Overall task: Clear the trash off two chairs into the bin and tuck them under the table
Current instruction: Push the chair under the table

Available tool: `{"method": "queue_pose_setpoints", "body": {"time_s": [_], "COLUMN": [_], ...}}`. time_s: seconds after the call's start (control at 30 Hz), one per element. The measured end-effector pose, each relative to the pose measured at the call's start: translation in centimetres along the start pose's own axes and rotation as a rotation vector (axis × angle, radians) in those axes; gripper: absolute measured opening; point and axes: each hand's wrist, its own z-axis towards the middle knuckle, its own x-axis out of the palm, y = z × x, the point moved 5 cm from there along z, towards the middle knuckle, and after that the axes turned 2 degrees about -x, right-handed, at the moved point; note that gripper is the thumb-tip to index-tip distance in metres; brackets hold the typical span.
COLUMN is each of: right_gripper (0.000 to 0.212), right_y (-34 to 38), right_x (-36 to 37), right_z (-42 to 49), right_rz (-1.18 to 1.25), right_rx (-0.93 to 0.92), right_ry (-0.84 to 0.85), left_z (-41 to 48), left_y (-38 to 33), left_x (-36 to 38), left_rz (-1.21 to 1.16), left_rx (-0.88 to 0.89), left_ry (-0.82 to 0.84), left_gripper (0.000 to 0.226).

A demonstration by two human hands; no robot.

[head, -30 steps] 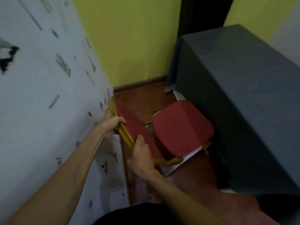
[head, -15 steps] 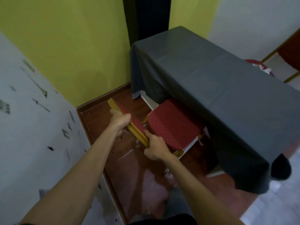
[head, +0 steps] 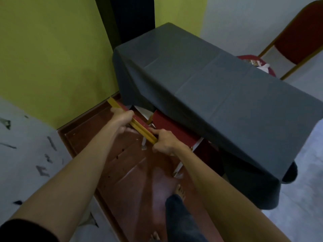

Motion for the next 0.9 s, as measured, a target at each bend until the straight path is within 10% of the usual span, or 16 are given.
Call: {"method": "queue_pose_setpoints", "body": {"time_s": [0.5, 0.9], "right_gripper": [0.095, 0.092], "right_y": [-1.6, -2.8], "right_x": [-2.0, -1.9], "right_z": [4.6, 3.2], "right_rz": [-0.008, 0.126], "right_rx": [-0.052, -0.061], "right_ry": [-0.054, -0.099], "left_z": [3.7, 1.8], "left_y": [-3.1, -3.1], "left_x": [1.7, 2.3], "left_rz": [0.076, 0.168], "left_rx": [0.077, 0.154], "left_ry": [-0.064, -0.182], "left_gripper": [0.042, 0.084]}}
